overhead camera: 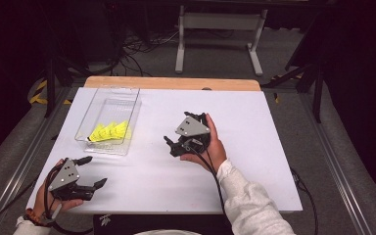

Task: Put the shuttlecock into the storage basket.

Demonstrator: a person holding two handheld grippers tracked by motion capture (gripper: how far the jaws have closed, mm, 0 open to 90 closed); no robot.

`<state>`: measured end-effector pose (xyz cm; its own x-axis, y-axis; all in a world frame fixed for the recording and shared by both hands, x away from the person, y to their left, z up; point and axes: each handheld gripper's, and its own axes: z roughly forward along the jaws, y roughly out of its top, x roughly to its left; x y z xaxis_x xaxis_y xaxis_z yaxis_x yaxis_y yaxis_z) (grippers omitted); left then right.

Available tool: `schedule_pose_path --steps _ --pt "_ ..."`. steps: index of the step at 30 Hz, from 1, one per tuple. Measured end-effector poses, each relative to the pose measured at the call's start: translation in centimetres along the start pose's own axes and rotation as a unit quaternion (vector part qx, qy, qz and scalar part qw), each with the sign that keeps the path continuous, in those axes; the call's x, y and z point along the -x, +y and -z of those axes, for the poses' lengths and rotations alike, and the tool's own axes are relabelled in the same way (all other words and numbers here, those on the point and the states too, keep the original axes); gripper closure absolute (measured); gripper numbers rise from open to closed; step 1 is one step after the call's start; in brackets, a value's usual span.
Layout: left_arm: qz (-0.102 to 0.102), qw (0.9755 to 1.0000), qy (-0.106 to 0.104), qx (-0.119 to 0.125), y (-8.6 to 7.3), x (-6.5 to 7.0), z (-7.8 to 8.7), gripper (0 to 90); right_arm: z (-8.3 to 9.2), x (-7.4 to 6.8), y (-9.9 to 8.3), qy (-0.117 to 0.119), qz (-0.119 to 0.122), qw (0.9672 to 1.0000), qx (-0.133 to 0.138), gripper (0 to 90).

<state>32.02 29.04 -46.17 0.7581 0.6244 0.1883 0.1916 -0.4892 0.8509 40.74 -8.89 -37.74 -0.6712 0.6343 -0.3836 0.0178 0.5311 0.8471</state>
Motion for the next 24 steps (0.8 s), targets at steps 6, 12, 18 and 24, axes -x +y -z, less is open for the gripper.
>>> schedule_pose_path --steps 6,12,18,24 --pt "0.001 1.0 0.0 0.003 0.1 -0.1 0.0 13.1 0.7 0.5 -0.3 -0.009 0.001 0.9999 -0.005 4.2" --pt "0.0 1.0 -0.003 0.007 0.2 0.2 -0.4 13.0 1.0 0.8 -0.6 -0.013 0.003 0.9999 -0.009 4.2" --pt "0.001 0.9999 0.002 0.011 0.4 0.3 -0.7 12.6 1.7 1.1 -1.2 -0.017 -0.002 0.9998 -0.011 4.2" --pt "0.004 0.9999 0.004 0.015 0.5 0.3 -0.8 11.8 2.0 1.2 -1.7 -0.016 -0.001 0.9998 -0.014 4.2"
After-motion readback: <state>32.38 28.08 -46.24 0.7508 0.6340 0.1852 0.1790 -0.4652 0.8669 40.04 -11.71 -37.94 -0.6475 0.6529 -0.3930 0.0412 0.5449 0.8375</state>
